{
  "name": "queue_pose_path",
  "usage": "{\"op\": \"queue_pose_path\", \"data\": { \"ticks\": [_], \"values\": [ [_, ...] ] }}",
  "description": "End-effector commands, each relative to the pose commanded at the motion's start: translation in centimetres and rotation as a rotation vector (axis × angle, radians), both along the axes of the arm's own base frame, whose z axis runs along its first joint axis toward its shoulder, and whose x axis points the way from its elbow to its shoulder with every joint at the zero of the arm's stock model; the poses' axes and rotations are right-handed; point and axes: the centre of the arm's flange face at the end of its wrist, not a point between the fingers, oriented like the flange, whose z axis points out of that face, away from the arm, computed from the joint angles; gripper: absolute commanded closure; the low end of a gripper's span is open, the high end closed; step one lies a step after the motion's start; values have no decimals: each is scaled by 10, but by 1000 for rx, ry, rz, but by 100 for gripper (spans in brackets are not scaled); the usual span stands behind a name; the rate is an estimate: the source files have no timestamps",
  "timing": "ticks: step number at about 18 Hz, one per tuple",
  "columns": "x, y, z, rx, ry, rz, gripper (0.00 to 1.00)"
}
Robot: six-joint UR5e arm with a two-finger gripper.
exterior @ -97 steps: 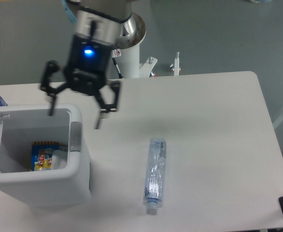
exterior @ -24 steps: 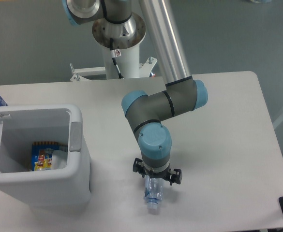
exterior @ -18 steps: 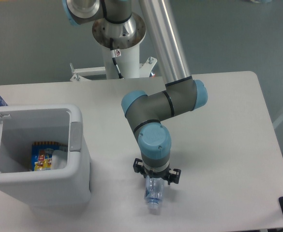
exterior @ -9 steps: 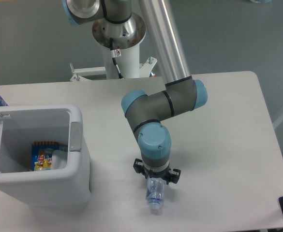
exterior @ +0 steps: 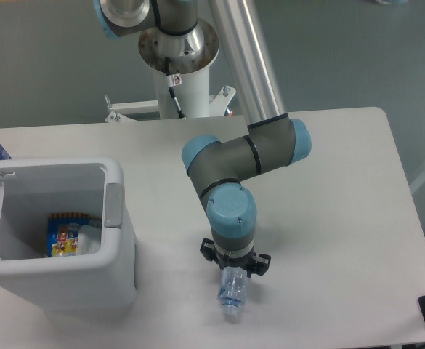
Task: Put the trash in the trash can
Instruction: 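Close the gripper around the bottle's middle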
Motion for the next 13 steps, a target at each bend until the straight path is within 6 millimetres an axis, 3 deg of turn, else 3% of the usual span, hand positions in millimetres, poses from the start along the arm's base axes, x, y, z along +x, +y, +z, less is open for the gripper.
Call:
{"op": "queue_pose_path", "data": {
  "ticks": [10, 13],
  "values": [
    [1, 0, 6, 8, 4, -11, 45],
    [2, 0, 19, 24, 12, -11, 45]
  ]
}}
